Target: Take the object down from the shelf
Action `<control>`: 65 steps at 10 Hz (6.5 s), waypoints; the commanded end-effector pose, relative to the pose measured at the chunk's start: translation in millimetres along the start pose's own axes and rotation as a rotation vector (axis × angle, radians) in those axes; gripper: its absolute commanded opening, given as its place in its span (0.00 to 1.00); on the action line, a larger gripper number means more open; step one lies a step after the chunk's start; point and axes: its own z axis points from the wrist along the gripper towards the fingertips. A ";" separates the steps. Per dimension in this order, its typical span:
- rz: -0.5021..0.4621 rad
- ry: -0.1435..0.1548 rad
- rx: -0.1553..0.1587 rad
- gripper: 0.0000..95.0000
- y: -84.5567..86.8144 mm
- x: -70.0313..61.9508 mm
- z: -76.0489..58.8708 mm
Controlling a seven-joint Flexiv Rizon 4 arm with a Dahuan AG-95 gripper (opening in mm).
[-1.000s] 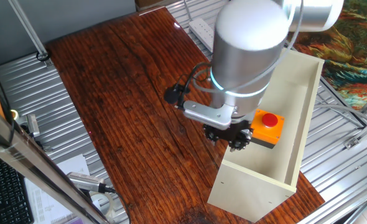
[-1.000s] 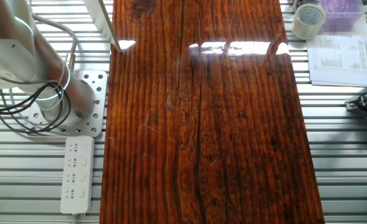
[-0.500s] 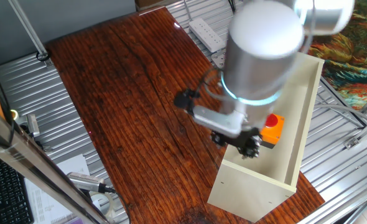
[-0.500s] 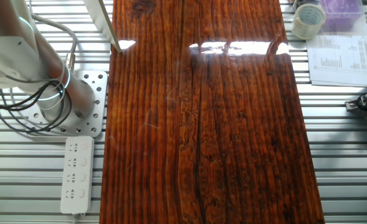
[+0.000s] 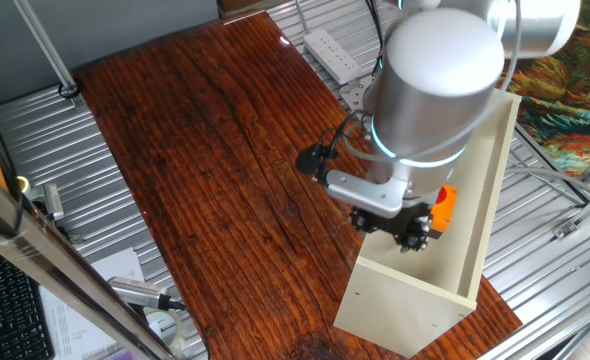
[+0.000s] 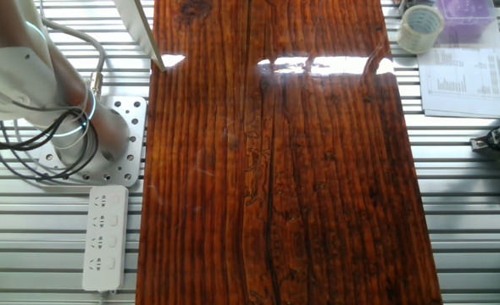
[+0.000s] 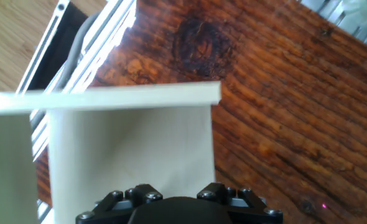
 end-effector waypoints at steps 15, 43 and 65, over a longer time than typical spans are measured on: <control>0.009 -0.010 0.003 0.80 6.7 -2.4 -1.6; -0.086 0.034 0.016 0.80 43.1 34.2 2.8; -0.115 0.023 -0.009 1.00 45.4 70.8 -2.1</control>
